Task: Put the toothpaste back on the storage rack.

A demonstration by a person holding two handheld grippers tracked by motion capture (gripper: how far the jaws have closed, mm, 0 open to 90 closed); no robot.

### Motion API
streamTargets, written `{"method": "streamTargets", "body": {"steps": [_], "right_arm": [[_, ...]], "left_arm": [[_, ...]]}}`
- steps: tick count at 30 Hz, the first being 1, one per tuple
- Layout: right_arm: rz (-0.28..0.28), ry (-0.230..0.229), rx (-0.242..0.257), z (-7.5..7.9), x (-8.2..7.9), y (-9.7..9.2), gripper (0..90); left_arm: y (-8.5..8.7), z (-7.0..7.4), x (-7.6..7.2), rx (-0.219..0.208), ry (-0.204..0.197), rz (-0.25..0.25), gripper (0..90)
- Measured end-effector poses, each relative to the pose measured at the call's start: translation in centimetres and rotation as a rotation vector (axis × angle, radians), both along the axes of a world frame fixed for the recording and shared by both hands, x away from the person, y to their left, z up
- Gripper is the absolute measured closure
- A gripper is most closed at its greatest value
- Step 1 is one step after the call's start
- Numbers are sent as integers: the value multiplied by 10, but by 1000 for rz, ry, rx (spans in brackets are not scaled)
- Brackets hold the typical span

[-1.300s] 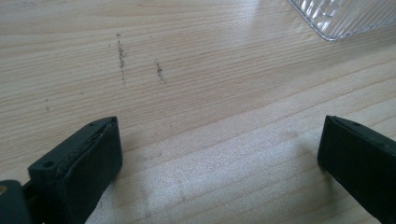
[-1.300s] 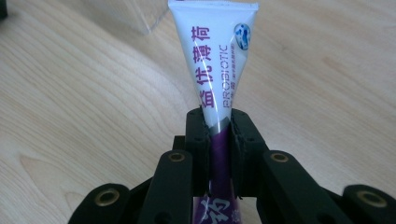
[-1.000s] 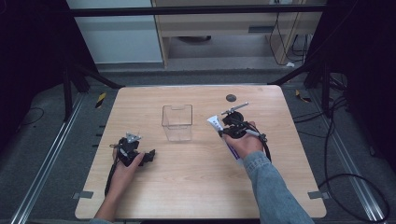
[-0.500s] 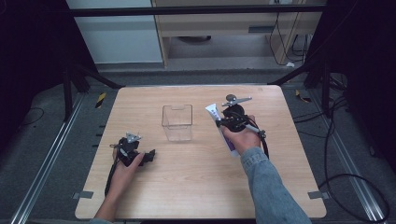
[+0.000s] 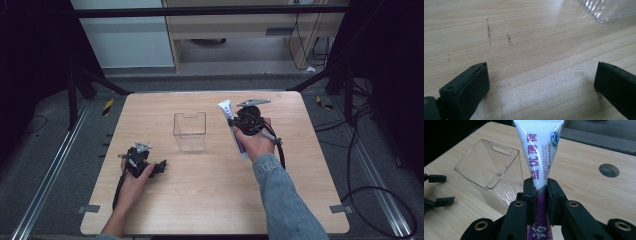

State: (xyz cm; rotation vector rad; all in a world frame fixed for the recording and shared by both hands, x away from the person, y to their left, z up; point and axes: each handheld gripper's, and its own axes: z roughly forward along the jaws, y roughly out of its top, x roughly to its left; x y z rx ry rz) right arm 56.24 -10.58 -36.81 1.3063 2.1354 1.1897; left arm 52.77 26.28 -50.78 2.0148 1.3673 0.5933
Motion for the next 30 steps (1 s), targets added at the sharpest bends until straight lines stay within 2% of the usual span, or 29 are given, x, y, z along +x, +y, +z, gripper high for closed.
{"method": "streamTargets", "body": {"steps": [3, 5, 15, 22, 30], "right_arm": [[-4, -22, -1, -1, 0, 2, 793], [-8, -28, 18, 1, 0, 2, 793], [-17, -64, 37, 9, -1, 9, 792], [-15, -109, 48, 23, 2, 16, 792], [4, -168, 35, 38, 4, 27, 792]], "left_arm": [[0, 0, 0, 0, 0, 0, 0], [0, 0, 0, 0, 0, 0, 0], [0, 0, 1, 0, 1, 1, 0], [0, 0, 1, 0, 1, 1, 0], [0, 0, 1, -2, 0, 2, 0]]}}
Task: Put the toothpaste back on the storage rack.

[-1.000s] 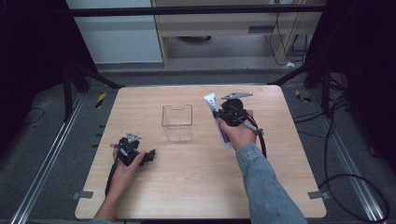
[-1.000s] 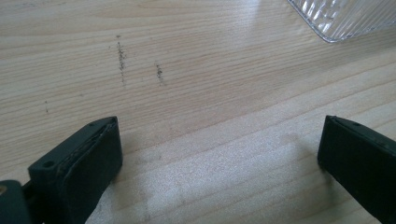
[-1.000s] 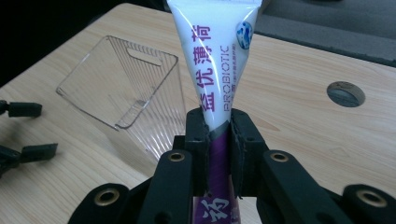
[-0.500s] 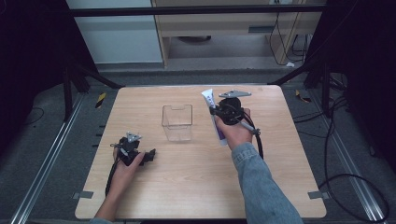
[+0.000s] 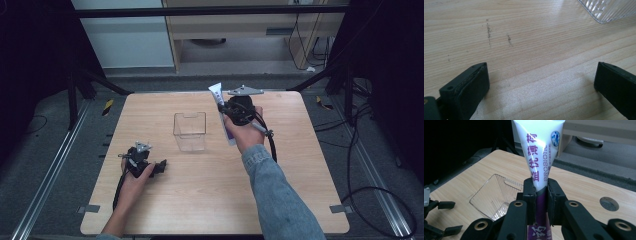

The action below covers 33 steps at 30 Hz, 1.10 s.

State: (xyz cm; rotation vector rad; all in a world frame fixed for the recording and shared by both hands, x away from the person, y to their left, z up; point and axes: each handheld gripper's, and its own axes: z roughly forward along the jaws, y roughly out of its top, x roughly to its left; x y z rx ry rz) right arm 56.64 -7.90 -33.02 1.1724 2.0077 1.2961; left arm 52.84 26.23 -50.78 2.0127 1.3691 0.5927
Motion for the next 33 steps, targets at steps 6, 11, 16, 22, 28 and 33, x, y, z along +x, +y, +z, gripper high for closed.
{"method": "streamTargets", "body": {"steps": [6, 11, 16, 22, 28, 33], "right_arm": [[-2, -20, 10, 9, 3, 3, 791], [27, -15, 25, 12, 8, 12, 791], [32, -28, 38, 19, 13, 22, 791], [26, -65, 64, 32, 24, 35, 792], [29, -100, 88, 39, 32, 48, 791], [36, -115, 114, 34, 43, 55, 791]], "left_arm": [[0, 0, 0, -2, -1, 1, 0], [0, 0, 0, -2, -1, 1, 0], [0, 0, 0, -1, -1, 0, 0], [0, 0, 0, 0, -1, 0, 0], [0, 0, 0, 0, -1, -1, 0], [0, 0, 0, -1, -1, 0, 0]]}}
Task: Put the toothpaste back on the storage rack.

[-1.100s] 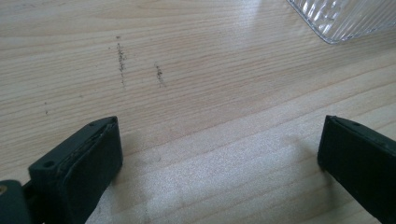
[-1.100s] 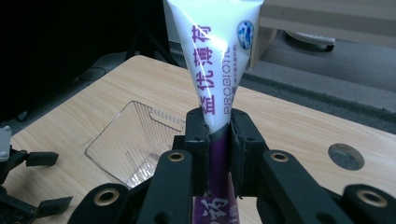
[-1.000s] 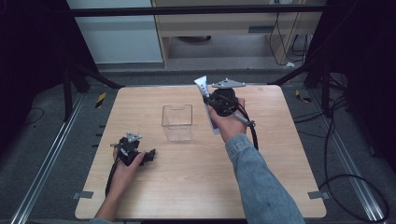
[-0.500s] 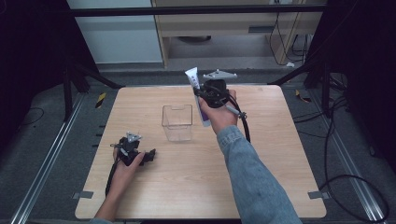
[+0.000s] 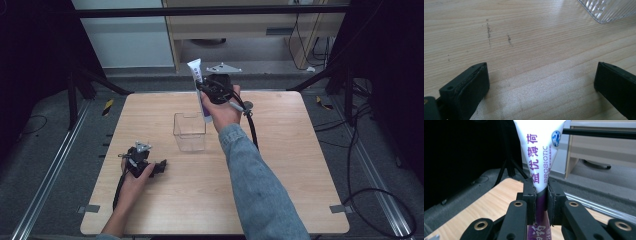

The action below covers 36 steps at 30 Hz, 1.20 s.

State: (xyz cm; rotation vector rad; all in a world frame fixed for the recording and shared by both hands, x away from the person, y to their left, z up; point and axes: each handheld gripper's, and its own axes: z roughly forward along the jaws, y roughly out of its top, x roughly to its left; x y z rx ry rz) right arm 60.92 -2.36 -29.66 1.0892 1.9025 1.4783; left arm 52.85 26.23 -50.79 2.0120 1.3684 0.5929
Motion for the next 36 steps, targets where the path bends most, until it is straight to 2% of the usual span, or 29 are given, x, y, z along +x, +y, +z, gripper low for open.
{"method": "streamTargets", "body": {"steps": [4, 9, 19, 21, 24, 36], "right_arm": [[-8, -7, 34, -4, 7, 4, 791], [-15, -25, 27, -4, 9, 10, 792], [-10, -22, 35, -12, 15, 21, 792], [-20, -45, 42, -15, 14, 24, 792], [-22, -45, 66, -19, 14, 29, 792], [4, -46, 37, -30, 13, 44, 791]], "left_arm": [[0, 0, 0, 0, 0, 0, 0], [0, 0, 0, -1, 0, 0, 0], [0, 0, 0, -1, 0, 1, 0], [0, 0, 0, -2, -2, 1, 0], [0, 0, 0, -2, -1, 2, 0], [0, 0, 0, -2, -1, 2, 0]]}}
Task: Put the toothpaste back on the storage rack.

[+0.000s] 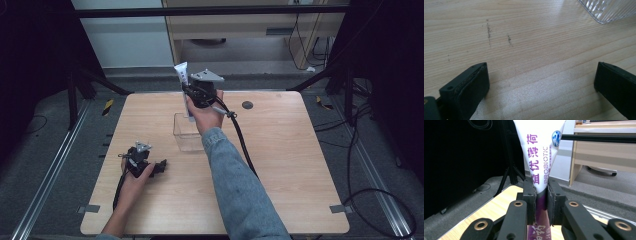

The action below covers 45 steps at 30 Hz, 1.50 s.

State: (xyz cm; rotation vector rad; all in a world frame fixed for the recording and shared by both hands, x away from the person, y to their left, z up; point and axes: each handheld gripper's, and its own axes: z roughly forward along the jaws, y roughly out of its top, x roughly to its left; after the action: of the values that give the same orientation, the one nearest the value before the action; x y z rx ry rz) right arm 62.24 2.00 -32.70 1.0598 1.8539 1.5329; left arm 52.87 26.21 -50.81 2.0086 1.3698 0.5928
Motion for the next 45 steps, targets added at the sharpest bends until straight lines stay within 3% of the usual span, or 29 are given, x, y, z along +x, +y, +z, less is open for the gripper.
{"method": "streamTargets", "body": {"steps": [10, 45], "right_arm": [[16, 23, -25, -24, 0, 8, 791], [10, 74, -87, -54, 7, 8, 790]], "left_arm": [[0, 0, 0, -1, 0, 1, 0], [0, 0, 0, 1, 1, -1, 0]]}}
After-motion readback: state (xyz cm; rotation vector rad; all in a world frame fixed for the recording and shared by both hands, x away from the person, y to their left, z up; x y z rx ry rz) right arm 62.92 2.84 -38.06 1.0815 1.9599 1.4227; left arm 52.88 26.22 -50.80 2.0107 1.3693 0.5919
